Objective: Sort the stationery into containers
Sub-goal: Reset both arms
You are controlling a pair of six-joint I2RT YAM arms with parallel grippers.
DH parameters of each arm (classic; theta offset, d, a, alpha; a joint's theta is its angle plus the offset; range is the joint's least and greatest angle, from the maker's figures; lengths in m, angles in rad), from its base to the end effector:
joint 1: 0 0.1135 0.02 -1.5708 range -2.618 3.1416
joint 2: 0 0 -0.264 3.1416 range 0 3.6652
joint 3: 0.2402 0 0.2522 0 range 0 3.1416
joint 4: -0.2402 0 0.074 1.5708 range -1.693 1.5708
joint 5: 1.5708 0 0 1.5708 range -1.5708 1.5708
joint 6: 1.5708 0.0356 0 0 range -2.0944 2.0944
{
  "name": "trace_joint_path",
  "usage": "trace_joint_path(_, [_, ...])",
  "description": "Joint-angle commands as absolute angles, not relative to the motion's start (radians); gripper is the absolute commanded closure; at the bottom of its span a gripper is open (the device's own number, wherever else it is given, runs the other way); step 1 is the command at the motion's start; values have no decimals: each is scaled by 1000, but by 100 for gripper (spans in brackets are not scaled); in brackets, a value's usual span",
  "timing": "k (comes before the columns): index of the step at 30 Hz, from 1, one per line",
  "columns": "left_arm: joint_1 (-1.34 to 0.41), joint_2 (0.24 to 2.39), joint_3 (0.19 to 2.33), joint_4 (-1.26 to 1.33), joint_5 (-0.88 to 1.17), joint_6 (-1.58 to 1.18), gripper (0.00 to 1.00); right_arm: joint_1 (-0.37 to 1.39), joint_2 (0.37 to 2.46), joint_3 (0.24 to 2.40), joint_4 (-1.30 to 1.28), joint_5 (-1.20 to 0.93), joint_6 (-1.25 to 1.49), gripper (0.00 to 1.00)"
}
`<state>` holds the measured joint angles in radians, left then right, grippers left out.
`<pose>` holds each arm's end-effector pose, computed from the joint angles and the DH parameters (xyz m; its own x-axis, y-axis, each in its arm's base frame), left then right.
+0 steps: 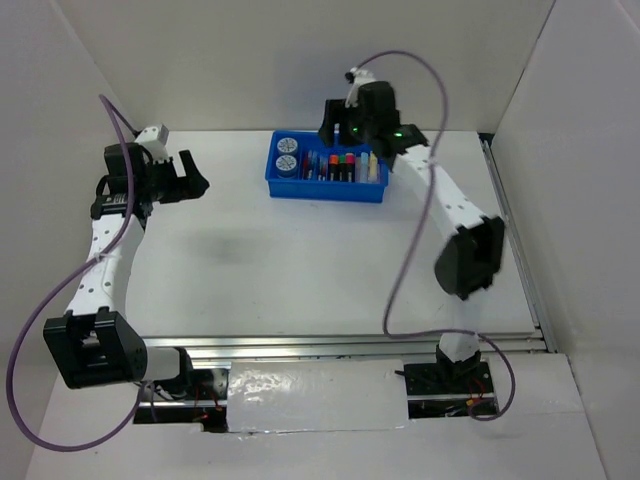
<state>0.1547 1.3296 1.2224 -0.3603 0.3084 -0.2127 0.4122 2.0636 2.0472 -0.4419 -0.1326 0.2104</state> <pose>0.3013 0.0360 0.3547 -0.4608 -0.2754 -0.8437 0.0242 0.9464 -0.3222 0.4460 0.2001 0.3537 -0.5021 0.0064 -0.8648 -0.4099 0.8787 0.2445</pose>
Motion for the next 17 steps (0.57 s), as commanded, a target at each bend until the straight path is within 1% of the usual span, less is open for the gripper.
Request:
trace_joint_path(1, [158,1342,1253,-449,275,-149,1,379,1697,1842,-474,-115,83,24])
trace_joint_path(2, [160,1348,1252,-460,250,-149,1,367,1569,1765,-476,-115,63,23])
trace_joint_path(3, [160,1353,1243,-469,214,-149,1,336,1510,1591,-471,-104,49,18])
trace_joint_path(4, [160,1345,1209,-471,201,-138,1,312,1389,1501,-466,-74,32,16])
trace_joint_path(5, [161,1338,1189,-468,189,-129,1,286,1334,1427,-471,-68,32,15])
trace_joint_path(6, [161,1324,1166,-459,170,-121,1,211,1286,1284,-475,-77,35,15])
trace_joint_path(7, [160,1290,1116,-436,161,-108,1,163,1181,1216,-483,-87,46,14])
trace_joint_path(8, [161,1270,1088,-420,155,-101,1,128,1133,1156,-486,-90,41,13])
trace_joint_path(9, [160,1250,1063,-408,155,-86,1,70,1093,1047,-488,-87,31,11])
trace_joint_path(10, [161,1209,1016,-396,152,-80,1,48,1018,1004,-491,-71,23,11])
trace_joint_path(12, [160,1174,962,-365,147,-83,0,8,936,907,-505,-72,11,9])
trace_joint_path(13, [161,1167,951,-362,149,-81,1,-23,918,881,-502,-71,11,9])
trace_joint_path(17, [161,1140,907,-328,158,-77,0,-55,859,796,-480,-87,14,8])
